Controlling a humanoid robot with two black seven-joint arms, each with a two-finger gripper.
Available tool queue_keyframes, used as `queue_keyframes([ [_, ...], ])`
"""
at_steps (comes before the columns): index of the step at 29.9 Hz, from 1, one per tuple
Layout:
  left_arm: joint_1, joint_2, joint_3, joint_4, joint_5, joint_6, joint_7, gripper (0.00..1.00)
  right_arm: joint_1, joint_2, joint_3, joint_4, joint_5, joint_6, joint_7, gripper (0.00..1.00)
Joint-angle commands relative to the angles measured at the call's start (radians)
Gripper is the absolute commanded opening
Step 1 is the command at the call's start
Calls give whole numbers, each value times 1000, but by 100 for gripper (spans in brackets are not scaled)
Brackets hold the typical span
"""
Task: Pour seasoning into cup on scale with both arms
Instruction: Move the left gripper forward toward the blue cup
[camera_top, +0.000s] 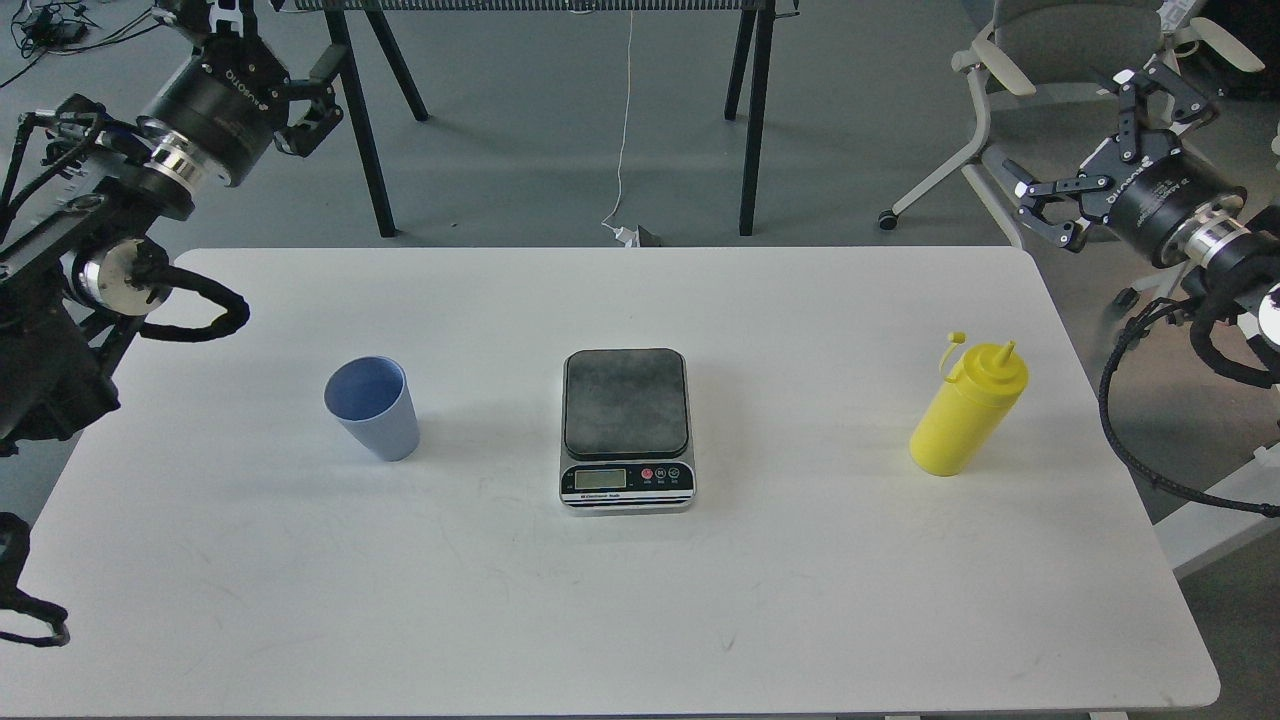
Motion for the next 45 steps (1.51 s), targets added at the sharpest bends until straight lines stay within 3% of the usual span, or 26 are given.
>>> queue_keyframes([
  [1,-1,-2,2,0,2,0,0,100,0,0,3,0,-1,0,0,99],
  [25,-58,0,41,115,38,0,0,100,0,14,11,2,1,0,0,99],
  [35,-120,104,120,100,611,0,0,100,1,19,23,3,1,0,0,99],
  [39,-170,135,121,25,941,0,0,100,1,19,26,3,1,0,0,99],
  [45,-185,245,121,-237,1250,0,0,100,1,20,58,-12,7,0,0,99],
])
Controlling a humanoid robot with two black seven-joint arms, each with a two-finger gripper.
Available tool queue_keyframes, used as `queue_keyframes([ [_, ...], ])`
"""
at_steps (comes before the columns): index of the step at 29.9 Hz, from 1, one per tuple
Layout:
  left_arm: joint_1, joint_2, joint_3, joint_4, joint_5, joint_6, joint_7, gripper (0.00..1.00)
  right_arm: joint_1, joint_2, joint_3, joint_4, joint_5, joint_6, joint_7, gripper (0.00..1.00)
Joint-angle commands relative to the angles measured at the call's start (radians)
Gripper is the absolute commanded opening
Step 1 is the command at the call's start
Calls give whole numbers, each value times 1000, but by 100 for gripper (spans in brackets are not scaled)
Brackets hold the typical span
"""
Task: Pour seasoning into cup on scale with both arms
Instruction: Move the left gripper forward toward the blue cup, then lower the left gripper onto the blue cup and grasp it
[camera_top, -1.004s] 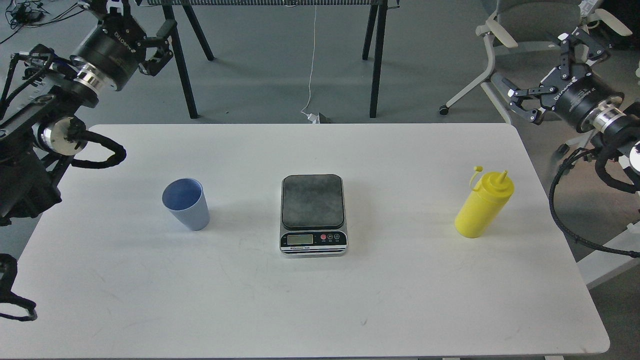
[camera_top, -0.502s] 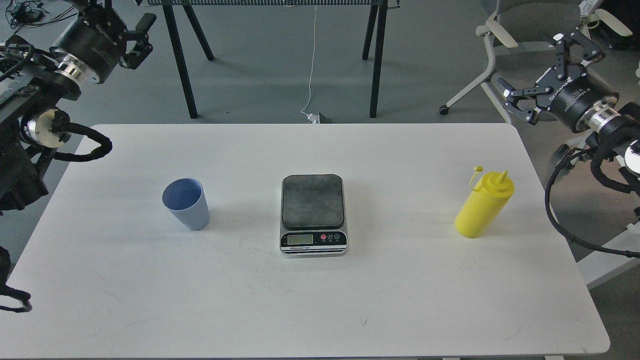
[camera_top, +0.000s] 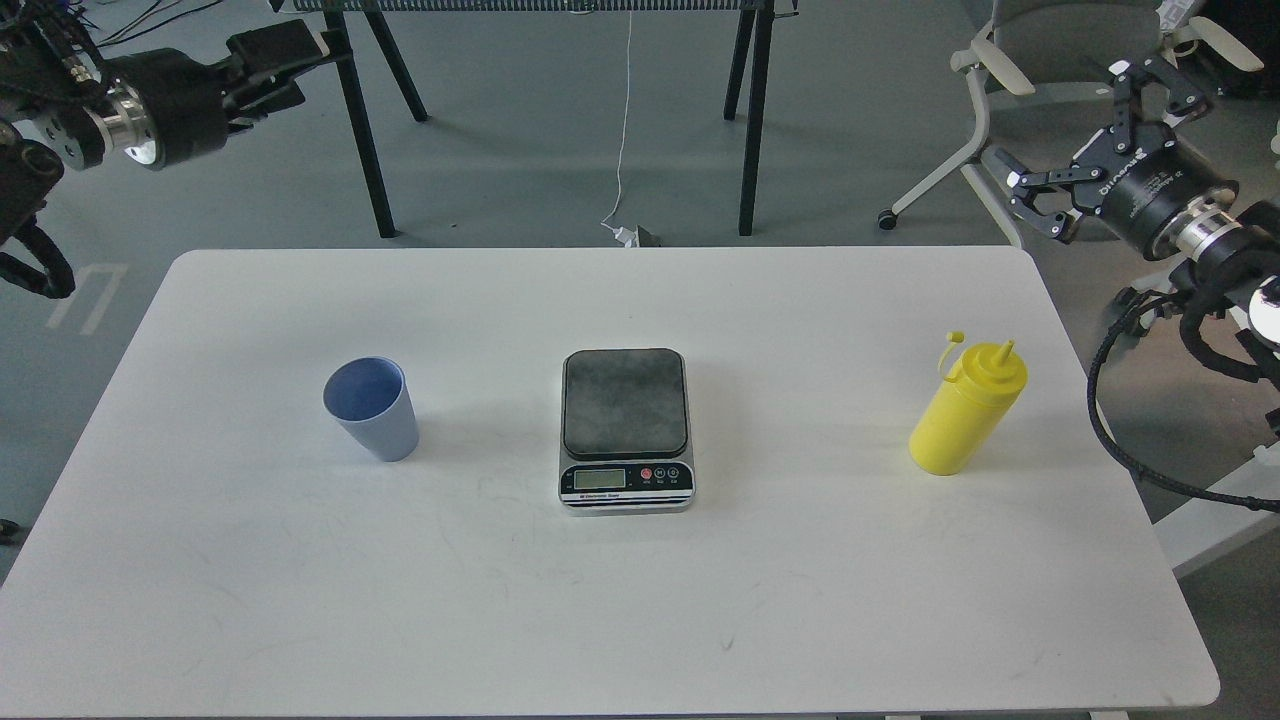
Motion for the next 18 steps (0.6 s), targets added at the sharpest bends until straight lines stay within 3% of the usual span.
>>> queue_keyframes([
  [1,-7,61,0,-165,190,0,0,100,0,2,12,-22,7,0,0,99],
  [8,-5,103,128,-368,476,0,0,100,0,14,12,-35,9,0,0,99],
  [18,2,100,319,-328,487,0,0,100,-2,18,13,-35,9,0,0,99],
])
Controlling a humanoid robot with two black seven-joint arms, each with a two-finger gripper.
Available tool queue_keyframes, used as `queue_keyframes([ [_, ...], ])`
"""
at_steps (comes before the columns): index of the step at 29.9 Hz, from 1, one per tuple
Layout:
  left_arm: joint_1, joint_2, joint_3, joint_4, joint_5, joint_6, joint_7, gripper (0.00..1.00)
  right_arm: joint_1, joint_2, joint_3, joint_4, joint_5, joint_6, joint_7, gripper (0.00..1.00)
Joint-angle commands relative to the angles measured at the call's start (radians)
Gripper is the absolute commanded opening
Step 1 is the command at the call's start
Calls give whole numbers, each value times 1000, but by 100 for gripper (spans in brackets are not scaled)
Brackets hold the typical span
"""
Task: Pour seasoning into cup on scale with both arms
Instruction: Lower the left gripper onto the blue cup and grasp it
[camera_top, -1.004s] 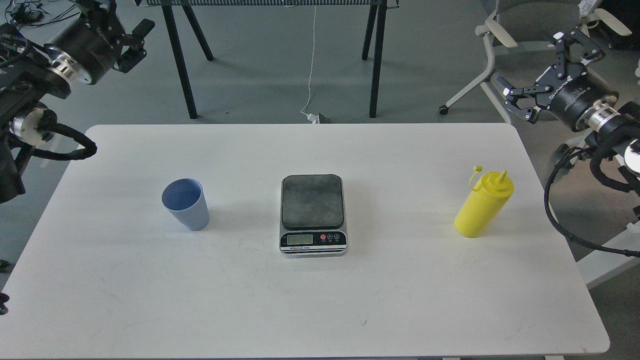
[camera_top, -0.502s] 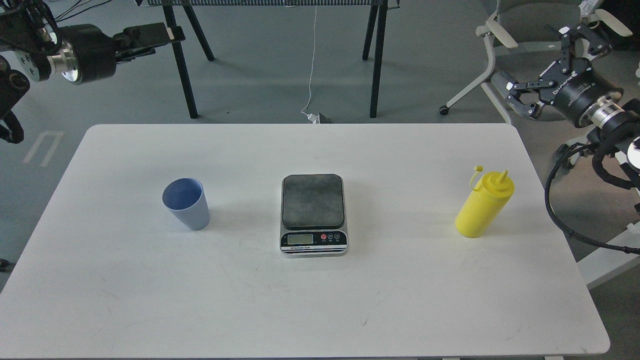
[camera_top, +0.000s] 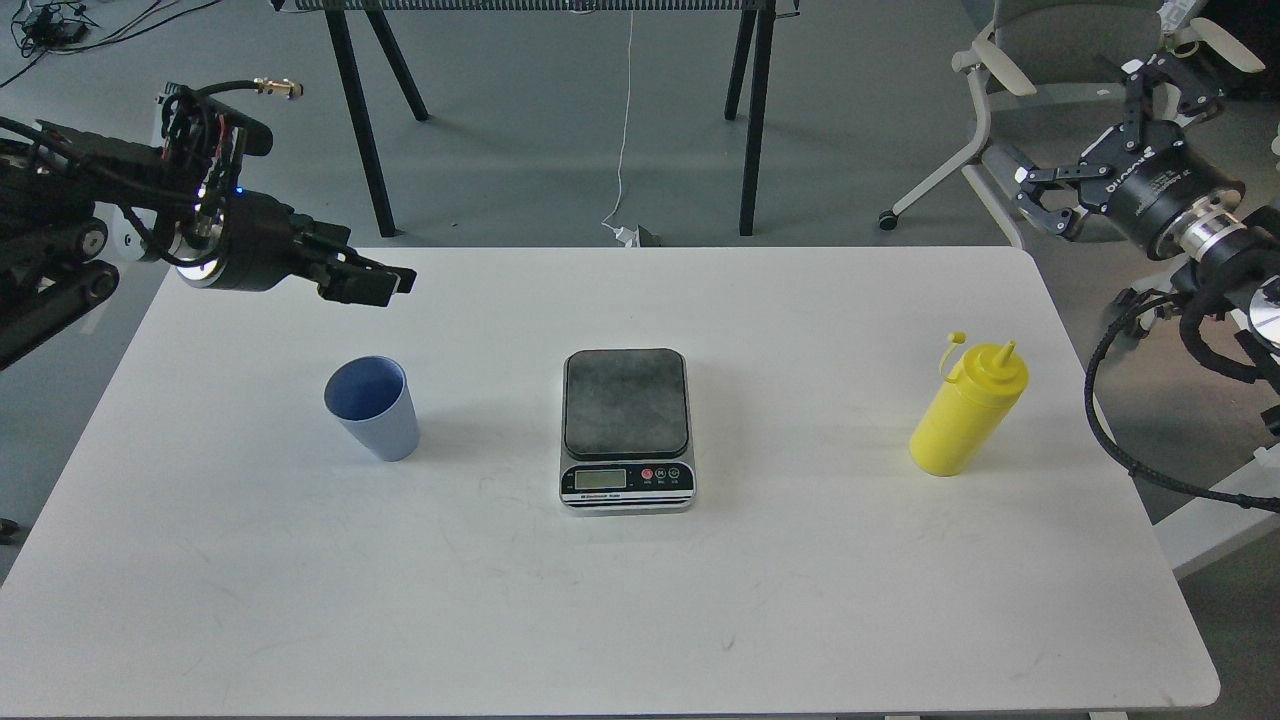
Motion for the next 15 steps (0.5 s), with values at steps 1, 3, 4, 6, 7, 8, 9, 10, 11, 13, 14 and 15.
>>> queue_keyframes([
  [1,0,-3,68,22,2,0,0,100,-2,-1,0,0,0,0,0,99],
  [3,0,-6,88,24,1,0,0,100,-2,-1,-2,0,0,0,0,99],
  [4,1,-7,95,24,1,0,0,100,-2,-1,0,0,0,0,0,99],
  [6,3,-9,99,24,1,0,0,100,-2,-1,-2,2,0,0,0,99],
  [7,3,-10,99,26,1,0,0,100,-2,-1,-2,2,0,0,0,99],
  [8,4,-13,101,29,1,0,0,100,-2,-1,-2,2,0,0,0,99],
  [9,6,-15,99,35,1,0,0,100,-2,-1,-2,2,0,0,0,99],
  [10,12,-23,99,47,1,0,0,100,0,-1,-2,2,0,0,0,99],
  [11,18,-33,99,59,1,0,0,99,-2,-1,-2,2,0,0,0,99],
  [13,24,-53,99,97,1,0,0,99,-2,-3,-2,2,0,0,0,99],
  [14,27,-66,101,114,1,0,0,98,-2,-4,-2,2,0,0,0,99],
  [15,32,-79,101,134,-1,0,0,98,-2,-6,-2,2,0,0,0,99],
])
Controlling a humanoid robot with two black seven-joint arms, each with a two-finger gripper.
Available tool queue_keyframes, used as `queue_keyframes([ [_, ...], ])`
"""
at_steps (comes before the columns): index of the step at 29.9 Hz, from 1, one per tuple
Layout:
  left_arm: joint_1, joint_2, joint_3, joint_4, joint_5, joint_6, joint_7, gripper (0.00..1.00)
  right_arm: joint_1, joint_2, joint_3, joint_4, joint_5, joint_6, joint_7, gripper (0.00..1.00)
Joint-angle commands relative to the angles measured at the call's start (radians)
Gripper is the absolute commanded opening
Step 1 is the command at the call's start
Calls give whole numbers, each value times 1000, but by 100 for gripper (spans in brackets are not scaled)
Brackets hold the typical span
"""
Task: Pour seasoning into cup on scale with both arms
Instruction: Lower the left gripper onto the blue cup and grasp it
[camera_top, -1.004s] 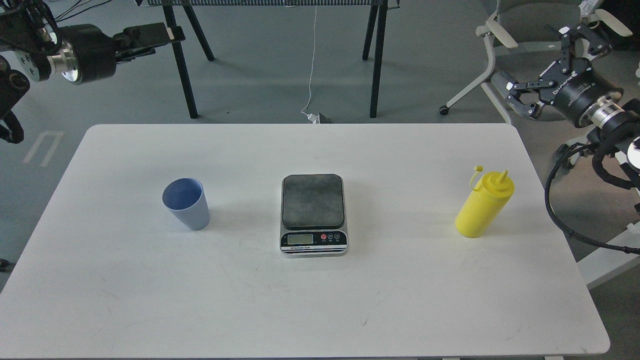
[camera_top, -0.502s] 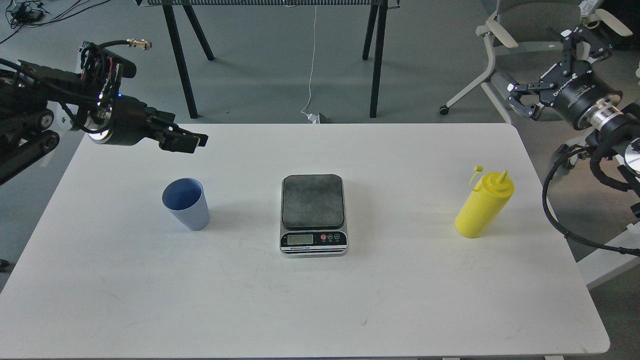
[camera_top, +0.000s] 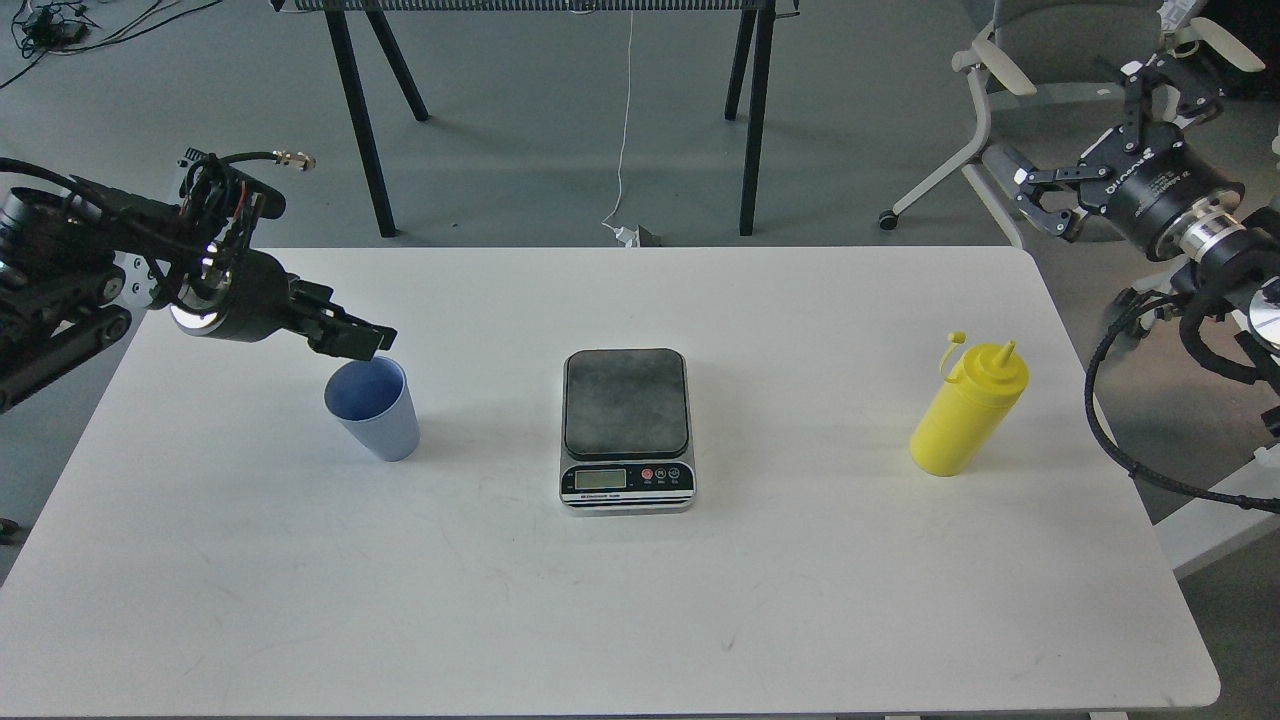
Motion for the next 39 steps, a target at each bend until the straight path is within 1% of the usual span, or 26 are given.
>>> queue_keyframes([
  [1,15,-44,1,68,-1,0,0,98,0,-5,0,0,0,0,0,99],
  [3,27,-58,1,93,-1,0,0,96,0,-8,0,0,0,0,-1,99],
  [6,39,-64,0,97,-3,0,0,93,0,-11,-2,0,0,0,-1,99],
  [12,56,-81,3,110,0,0,0,92,-2,-11,-2,1,0,0,-1,99],
  [15,58,-84,29,119,-3,0,0,91,-3,-13,-2,1,0,0,0,99],
  [19,59,-99,72,163,-11,0,0,88,-8,-13,-2,3,0,0,0,99],
  [23,59,-119,95,200,-15,0,0,87,-9,-13,-2,3,1,0,-1,99],
  [28,59,-121,95,202,-17,0,0,85,-9,-13,-2,3,0,0,-1,99],
  [33,61,-134,99,203,-15,0,0,79,-9,-14,-2,3,0,0,-1,99],
  [39,74,-136,101,203,-15,0,0,77,-9,-16,-2,3,1,0,0,99],
])
